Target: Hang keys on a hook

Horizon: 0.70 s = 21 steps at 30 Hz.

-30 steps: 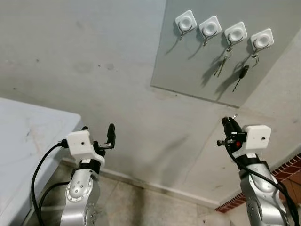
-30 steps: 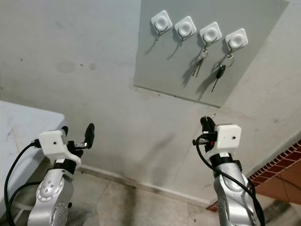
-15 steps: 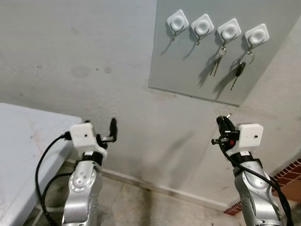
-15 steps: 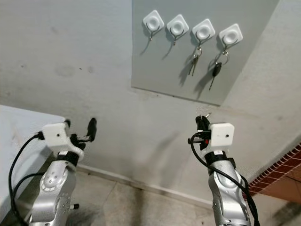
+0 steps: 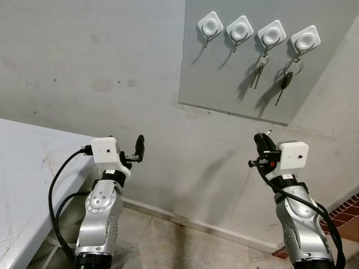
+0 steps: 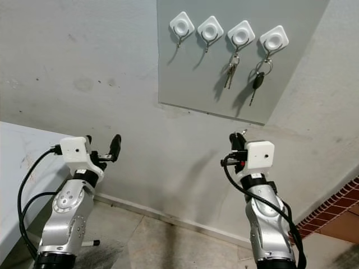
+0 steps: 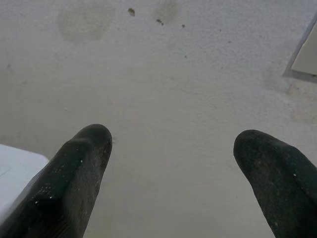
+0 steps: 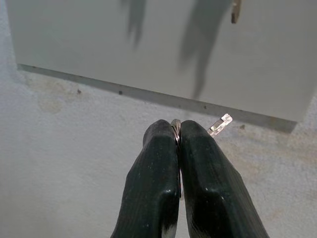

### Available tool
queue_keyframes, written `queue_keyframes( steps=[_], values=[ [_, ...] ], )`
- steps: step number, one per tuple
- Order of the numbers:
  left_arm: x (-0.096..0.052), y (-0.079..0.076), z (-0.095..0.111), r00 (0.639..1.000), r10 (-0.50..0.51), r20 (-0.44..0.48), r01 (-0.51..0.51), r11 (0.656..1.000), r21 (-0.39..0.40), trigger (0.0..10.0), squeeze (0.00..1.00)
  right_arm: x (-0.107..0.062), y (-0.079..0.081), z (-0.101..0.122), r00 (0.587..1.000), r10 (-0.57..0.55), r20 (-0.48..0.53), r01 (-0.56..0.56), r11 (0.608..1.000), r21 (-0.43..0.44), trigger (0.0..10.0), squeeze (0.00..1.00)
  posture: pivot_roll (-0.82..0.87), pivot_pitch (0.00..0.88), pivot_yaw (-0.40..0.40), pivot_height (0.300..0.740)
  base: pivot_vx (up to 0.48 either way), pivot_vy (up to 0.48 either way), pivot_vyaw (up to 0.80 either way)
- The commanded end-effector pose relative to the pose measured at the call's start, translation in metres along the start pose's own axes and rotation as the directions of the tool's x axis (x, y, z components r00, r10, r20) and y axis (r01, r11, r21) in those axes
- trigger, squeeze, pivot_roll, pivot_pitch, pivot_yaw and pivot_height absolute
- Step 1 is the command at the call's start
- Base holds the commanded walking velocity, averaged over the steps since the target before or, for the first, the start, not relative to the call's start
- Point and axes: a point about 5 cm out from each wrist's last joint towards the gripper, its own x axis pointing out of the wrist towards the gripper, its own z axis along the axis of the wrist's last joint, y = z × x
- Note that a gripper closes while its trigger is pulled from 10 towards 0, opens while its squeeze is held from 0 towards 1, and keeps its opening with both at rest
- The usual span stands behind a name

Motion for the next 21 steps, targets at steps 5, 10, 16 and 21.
queue_keyframes(
  steps=[5, 10, 16, 21],
  values=[
    [0.004, -0.002, 0.001, 1.0, -0.018, 0.01, 0.018, 1.0, -0.004, 10.0, 0.0, -0.002, -0.007, 0.002, 0.999, -0.04, 0.018, 0.041, 0.999, -0.012, 10.0, 0.0, 0.0, 0.026, -0.009, 0.74, 0.0, 0.0, 0.0],
    [0.011, -0.006, 0.001, 0.999, -0.039, 0.011, 0.039, 0.999, -0.015, 10.0, 0.0, -0.006, -0.011, 0.004, 0.997, -0.076, 0.033, 0.076, 0.997, -0.015, 10.0, 0.0, -0.04, 0.015, 0.009, 0.74, 0.0, 0.0, 0.0],
    [0.017, -0.011, 0.001, 0.998, -0.067, 0.01, 0.067, 0.998, -0.015, 10.0, 0.0, -0.01, -0.016, 0.005, 0.993, -0.107, 0.042, 0.108, 0.994, -0.021, 10.0, 0.0, -0.07, 0.006, 0.03, 0.74, 0.0, 0.0, 0.0],
    [0.022, -0.016, 0.001, 0.995, -0.098, 0.01, 0.098, 0.995, -0.016, 10.0, 0.0, -0.014, -0.017, 0.005, 0.991, -0.126, 0.045, 0.127, 0.992, -0.025, 10.0, 0.0, -0.09, 0.001, 0.047, 0.74, 0.0, 0.0, 0.0]
  ],
)
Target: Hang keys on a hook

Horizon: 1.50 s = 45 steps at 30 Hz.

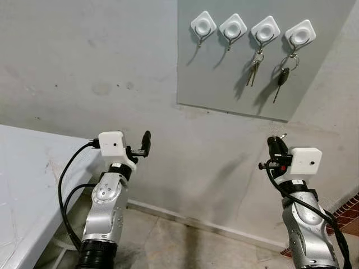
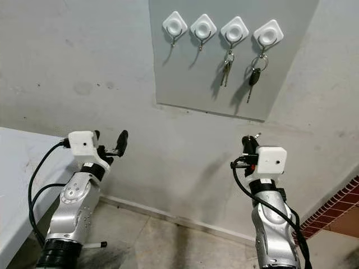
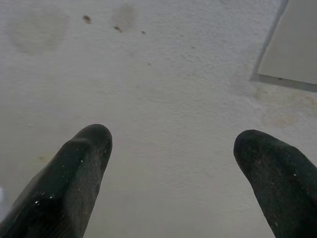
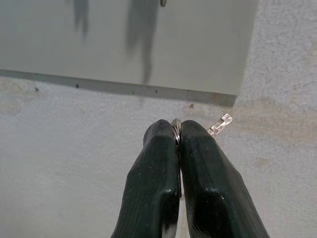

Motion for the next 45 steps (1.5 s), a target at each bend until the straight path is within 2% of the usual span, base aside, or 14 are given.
queue_keyframes(
  steps=[1, 13, 18, 22, 23, 25, 32, 34, 44, 45],
  values=[
    [0.004, -0.002, 0.004, 1.0, -0.022, 0.016, 0.022, 1.0, 0.013, 10.0, 0.0, 0.0, -0.003, 0.006, 0.999, -0.022, 0.029, 0.023, 1.0, -0.008, 10.0, 0.0, -0.09, 0.001, 0.047, 0.74, 0.0, 0.0, 0.0],
    [0.012, 0.0, 0.009, 0.999, -0.033, 0.03, 0.032, 0.999, 0.005, 10.0, 0.0, 0.001, 0.0, 0.005, 0.999, -0.028, 0.022, 0.028, 1.0, 0.001, 10.0, 0.0, -0.08, 0.006, 0.04, 0.74, 0.0, 0.0, 0.0],
    [0.01, 0.004, 0.007, 1.0, -0.006, 0.029, 0.006, 1.0, 0.007, 10.0, 0.0, 0.005, -0.001, 0.002, 1.0, -0.022, 0.004, 0.022, 1.0, 0.0, 10.0, 0.0, -0.07, 0.006, 0.024, 0.74, 0.0, 0.0, 0.0],
    [0.01, 0.005, 0.004, 0.999, 0.02, 0.027, -0.02, 1.0, 0.005, 10.0, 0.0, 0.008, -0.002, -0.001, 0.999, -0.038, -0.002, 0.038, 0.999, -0.004, 10.0, 0.0, -0.09, 0.0, 0.044, 0.74, 0.0, 0.0, 0.0],
    [0.011, 0.003, 0.005, 0.999, 0.008, 0.033, -0.007, 1.0, -0.022, 10.0, 0.0, 0.008, -0.002, 0.0, 0.999, -0.04, 0.005, 0.04, 0.999, 0.01, 10.0, 0.0, -0.1, 0.0, 0.049, 0.74, 0.0, 0.0, 0.0],
    [0.014, 0.0, 0.005, 0.999, -0.018, 0.03, 0.018, 1.0, 0.001, 10.0, 0.0, 0.007, 0.0, 0.002, 0.999, -0.034, 0.017, 0.034, 0.999, 0.002, 10.0, 0.0, -0.1, 0.0, 0.06, 0.74, 0.0, 0.0, 0.0],
    [0.025, -0.005, 0.012, 0.998, -0.045, 0.046, 0.046, 0.999, -0.022, 10.0, 0.0, 0.009, 0.0, 0.002, 0.998, -0.055, 0.022, 0.054, 0.998, 0.006, 10.0, 0.0, -0.12, 0.0, 0.07, 0.74, 0.0, 0.0, 0.0],
    [0.028, -0.006, 0.012, 0.998, -0.049, 0.049, 0.05, 0.999, -0.005, 10.0, 0.0, 0.011, 0.001, 0.003, 0.998, -0.063, 0.024, 0.062, 0.998, 0.014, 10.0, 0.0, -0.12, 0.0, 0.062, 0.74, 0.0, 0.0, 0.0],
    [0.024, -0.011, 0.007, 0.998, -0.036, 0.058, 0.037, 0.999, -0.013, 10.0, 0.0, 0.015, 0.008, 0.005, 0.999, -0.014, 0.032, 0.014, 1.0, 0.005, 10.0, 0.0, -0.1, 0.0, 0.028, 0.74, 0.0, 0.0, 0.0],
    [0.022, -0.014, 0.009, 0.997, -0.045, 0.07, 0.046, 0.999, -0.011, 10.0, 0.0, 0.017, 0.012, 0.01, 0.998, 0.021, 0.051, -0.021, 1.0, 0.011, 10.0, 0.0, -0.09, 0.0, 0.019, 0.74, 0.0, 0.0, 0.0]
  ],
)
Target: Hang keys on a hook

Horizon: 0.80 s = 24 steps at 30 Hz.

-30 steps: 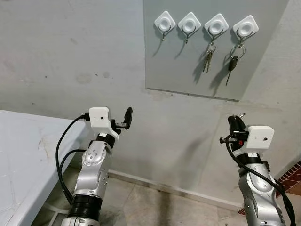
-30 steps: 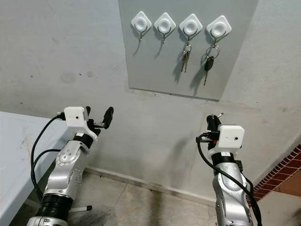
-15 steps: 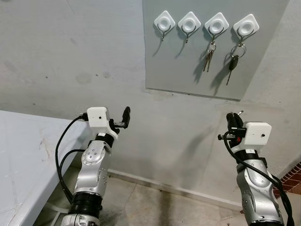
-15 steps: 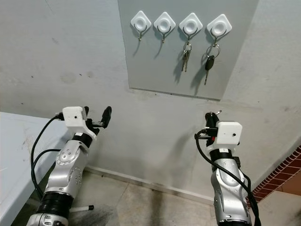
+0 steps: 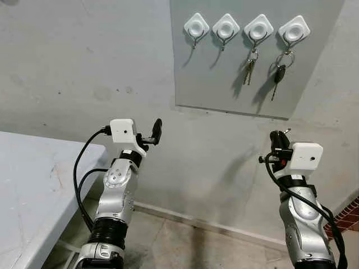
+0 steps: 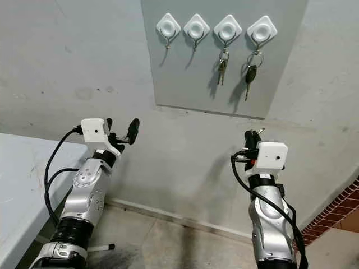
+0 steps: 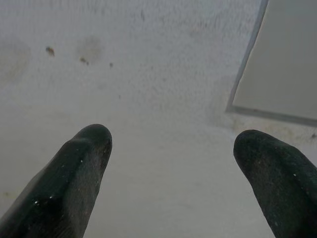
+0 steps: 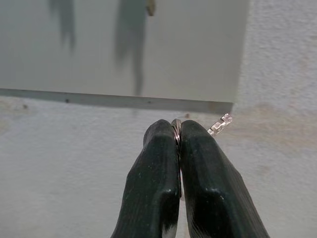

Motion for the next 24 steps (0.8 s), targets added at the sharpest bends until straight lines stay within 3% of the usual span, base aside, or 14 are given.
queue_keyframes(
  steps=[1, 3, 8, 12, 24],
  values=[
    [-0.002, -0.001, 0.002, 1.0, -0.003, 0.013, 0.003, 1.0, 0.018, 10.0, 0.0, 0.006, 0.006, 0.006, 0.999, 0.046, 0.028, -0.046, 0.999, 0.007, 10.0, 0.0, -0.09, 0.0, 0.019, 0.74, 0.0, 0.0, 0.0],
    [-0.003, -0.004, 0.006, 0.999, -0.028, 0.037, 0.027, 0.999, 0.022, 10.0, 0.0, 0.012, 0.016, 0.017, 0.99, 0.118, 0.073, -0.121, 0.992, 0.027, 10.0, 0.0, -0.08, 0.0, 0.012, 0.74, 0.0, 0.0, 0.0],
    [-0.003, -0.009, 0.01, 0.997, -0.065, 0.043, 0.063, 0.997, 0.046, 10.0, 0.0, 0.024, 0.025, 0.034, 0.975, 0.173, 0.137, -0.181, 0.982, 0.05, 10.0, 0.0, -0.07, 0.0, 0.004, 0.74, 0.0, 0.0, 0.0],
    [-0.002, -0.024, 0.023, 0.986, -0.145, 0.082, 0.137, 0.986, 0.099, 10.0, 0.0, 0.039, 0.032, 0.054, 0.957, 0.209, 0.202, -0.225, 0.973, 0.057, 10.0, 0.0, -0.06, 0.0, -0.005, 0.74, 0.0, 0.0, 0.0],
    [-0.008, -0.042, 0.028, 0.966, -0.241, 0.092, 0.23, 0.966, 0.116, 10.0, 0.0, 0.047, 0.047, 0.067, 0.92, 0.306, 0.245, -0.332, 0.941, 0.068, 10.0, 0.0, -0.05, 0.0, -0.015, 0.74, 0.0, 0.0, 0.0]
  ],
)
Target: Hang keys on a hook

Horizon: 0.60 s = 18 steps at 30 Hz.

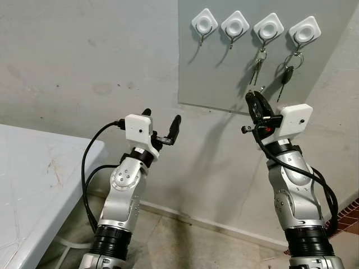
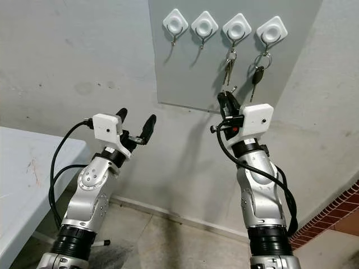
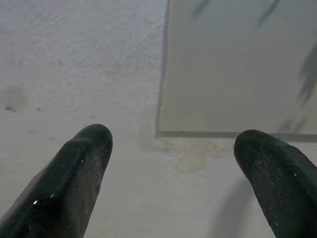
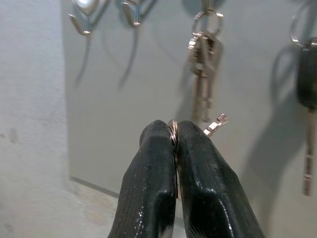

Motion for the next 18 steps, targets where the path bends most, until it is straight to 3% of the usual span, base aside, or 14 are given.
queue_keyframes(
  steps=[1, 12, 18],
  values=[
    [0.0, -0.002, 0.003, 1.0, -0.014, 0.005, 0.014, 1.0, 0.018, 10.0, 0.0, 0.006, 0.005, 0.005, 0.999, 0.03, 0.018, -0.03, 1.0, 0.006, 10.0, 0.0, -0.05, 0.0, -0.014, 0.74, 0.0, 0.0, 0.0],
    [0.004, 0.002, 0.008, 1.0, -0.006, 0.005, 0.006, 1.0, 0.018, 10.0, 0.0, 0.004, 0.01, 0.001, 0.998, 0.056, 0.006, -0.056, 0.998, 0.025, 10.0, 0.0, -0.06, 0.0, 0.003, 0.74, 0.0, 0.0, 0.0],
    [0.011, -0.002, 0.017, 0.999, -0.04, 0.034, 0.039, 0.999, 0.037, 10.0, 0.0, 0.011, 0.021, 0.006, 0.994, 0.104, 0.034, -0.106, 0.993, 0.052, 10.0, 0.0, -0.06, 0.0, 0.006, 0.74, 0.0, 0.0, 0.0]
  ],
)
